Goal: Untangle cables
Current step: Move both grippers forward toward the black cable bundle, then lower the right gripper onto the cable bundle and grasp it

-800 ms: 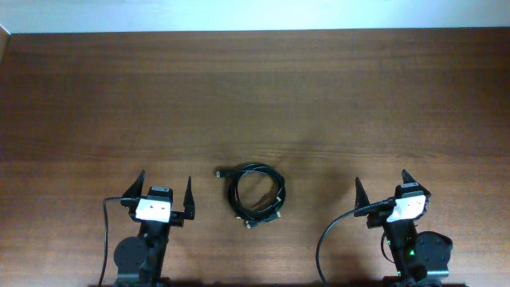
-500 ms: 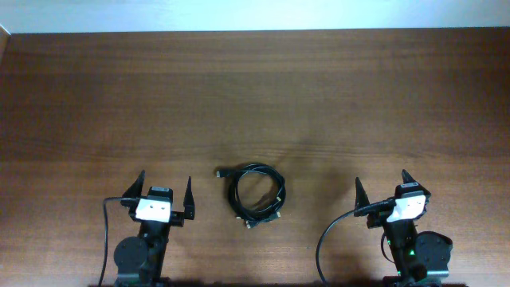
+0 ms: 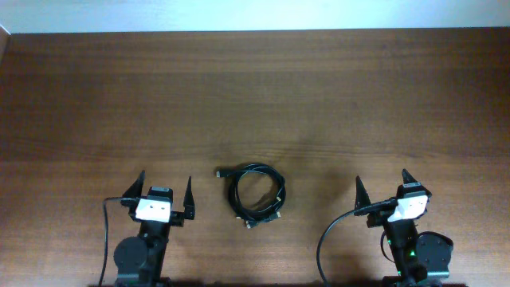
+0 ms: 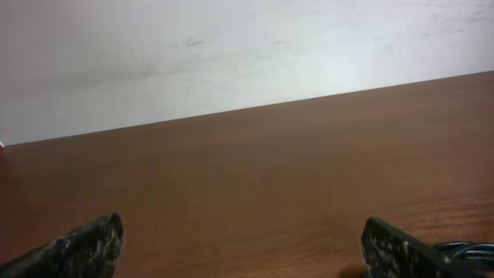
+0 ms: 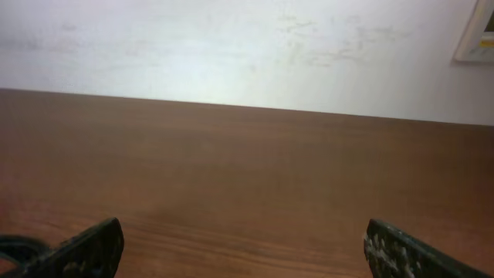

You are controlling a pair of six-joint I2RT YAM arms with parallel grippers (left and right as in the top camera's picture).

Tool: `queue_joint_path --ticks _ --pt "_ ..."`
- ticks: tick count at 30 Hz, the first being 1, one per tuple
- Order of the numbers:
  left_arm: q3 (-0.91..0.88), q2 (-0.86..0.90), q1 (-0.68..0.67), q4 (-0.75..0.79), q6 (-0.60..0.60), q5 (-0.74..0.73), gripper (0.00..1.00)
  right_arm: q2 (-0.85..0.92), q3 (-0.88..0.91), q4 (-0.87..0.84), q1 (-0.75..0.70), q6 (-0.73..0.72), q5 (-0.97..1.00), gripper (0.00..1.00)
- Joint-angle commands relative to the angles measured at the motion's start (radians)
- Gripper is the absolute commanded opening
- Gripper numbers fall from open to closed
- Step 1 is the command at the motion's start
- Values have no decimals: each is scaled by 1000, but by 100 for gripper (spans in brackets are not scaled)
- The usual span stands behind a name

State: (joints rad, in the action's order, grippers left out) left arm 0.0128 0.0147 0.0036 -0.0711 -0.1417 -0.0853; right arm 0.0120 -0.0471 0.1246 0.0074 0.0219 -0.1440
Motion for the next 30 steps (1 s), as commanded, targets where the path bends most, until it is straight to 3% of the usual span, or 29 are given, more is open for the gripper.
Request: queue_joint_path --ticks 1,5,7,10,12,16,18,19,20,22,24,26,27,30 --pt "27 -10 6 27 97 -137 99 -6 -48 -17 6 -84 -10 99" --pt "330 45 6 -138 210 -148 99 73 -281 89 6 -248 -31 99" --pt "581 209 6 -273 277 -163 99 275 -530 248 6 -276 -232 99" --pt "921 511 6 -584 277 -280 99 625 -1057 750 6 -278 -407 99" --pt "954 578 6 -612 280 -406 99 774 -1267 936 6 -270 -499 99" --pt "954 673 6 -694 266 -462 99 884 -1271 1009 6 -208 -534 99" --pt "954 811 -22 -800 127 -460 99 988 -1271 1157 11 -138 -425 99" --pt "955 880 -52 -821 83 -460 94 1075 -1271 1255 26 -133 -355 99" --pt "955 940 -100 -822 66 -461 99 1203 -1271 1335 48 -130 -356 99" --pt "957 949 -177 -834 -33 -456 99 1367 -1271 1347 111 -64 -399 99" --pt "959 945 -206 -835 -32 -327 99 1471 -1271 1228 222 -4 -423 99" --pt "959 945 -207 -818 -32 -292 99 1482 -1271 1054 302 -85 -321 97" --pt "978 945 -206 -777 -32 -290 99 1484 -1263 951 371 -168 -172 89" --pt "1033 946 -206 -775 -24 -173 99 1546 -1252 837 439 -424 -64 86"
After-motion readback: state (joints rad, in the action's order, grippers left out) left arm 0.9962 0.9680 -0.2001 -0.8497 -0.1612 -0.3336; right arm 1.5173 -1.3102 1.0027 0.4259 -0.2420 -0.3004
